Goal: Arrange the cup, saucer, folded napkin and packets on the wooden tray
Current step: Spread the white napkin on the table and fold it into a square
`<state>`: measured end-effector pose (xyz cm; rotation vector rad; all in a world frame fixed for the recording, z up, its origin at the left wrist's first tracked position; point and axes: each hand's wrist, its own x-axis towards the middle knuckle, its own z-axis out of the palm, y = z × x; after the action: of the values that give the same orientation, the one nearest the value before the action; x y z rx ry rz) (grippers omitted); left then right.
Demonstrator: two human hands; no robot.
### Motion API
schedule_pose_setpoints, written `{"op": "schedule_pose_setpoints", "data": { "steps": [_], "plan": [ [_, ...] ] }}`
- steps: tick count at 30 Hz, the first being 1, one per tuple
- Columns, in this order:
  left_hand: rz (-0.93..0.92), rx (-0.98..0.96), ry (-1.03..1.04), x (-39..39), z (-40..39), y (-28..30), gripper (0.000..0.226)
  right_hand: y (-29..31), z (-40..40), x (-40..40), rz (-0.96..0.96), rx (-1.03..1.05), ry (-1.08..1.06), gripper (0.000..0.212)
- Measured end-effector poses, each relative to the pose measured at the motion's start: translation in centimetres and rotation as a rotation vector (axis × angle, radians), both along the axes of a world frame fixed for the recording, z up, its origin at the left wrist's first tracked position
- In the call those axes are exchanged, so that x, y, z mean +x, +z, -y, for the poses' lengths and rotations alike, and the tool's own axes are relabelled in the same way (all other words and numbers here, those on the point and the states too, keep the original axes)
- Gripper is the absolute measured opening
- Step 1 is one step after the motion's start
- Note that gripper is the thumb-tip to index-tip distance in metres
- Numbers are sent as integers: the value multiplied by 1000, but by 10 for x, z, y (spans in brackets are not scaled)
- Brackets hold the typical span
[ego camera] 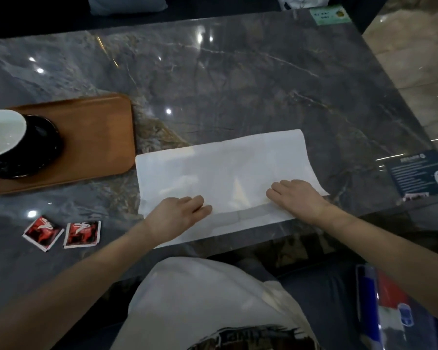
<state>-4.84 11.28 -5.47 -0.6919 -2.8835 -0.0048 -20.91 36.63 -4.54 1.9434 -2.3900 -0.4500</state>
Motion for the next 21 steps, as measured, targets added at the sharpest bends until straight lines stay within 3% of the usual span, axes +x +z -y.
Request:
{"op": "schedule_pose_setpoints", "data": {
  "steps": [3,6,9,12,16,21],
  "plan": [
    [1,13,-14,10,-1,-1,72,-11,-8,13,-33,-114,79,47],
    [34,1,-49,18,-2,-3,59,-24,-17,26,-90,-119,146,47],
    [67,-28,-64,25,-4,-8,48,-31,-23,29,-109,-89,102,47],
    [70,-15,-73,29,-6,-13,53,-32,-23,29,-117,-44,55,49],
    [36,7,-87,31,-8,-20,42,-28,-22,30,-136,5,8,34],
    [90,-27,-67,28,-17,-23,36,-26,-12,43,-26,-116,-75,23]
  ]
}}
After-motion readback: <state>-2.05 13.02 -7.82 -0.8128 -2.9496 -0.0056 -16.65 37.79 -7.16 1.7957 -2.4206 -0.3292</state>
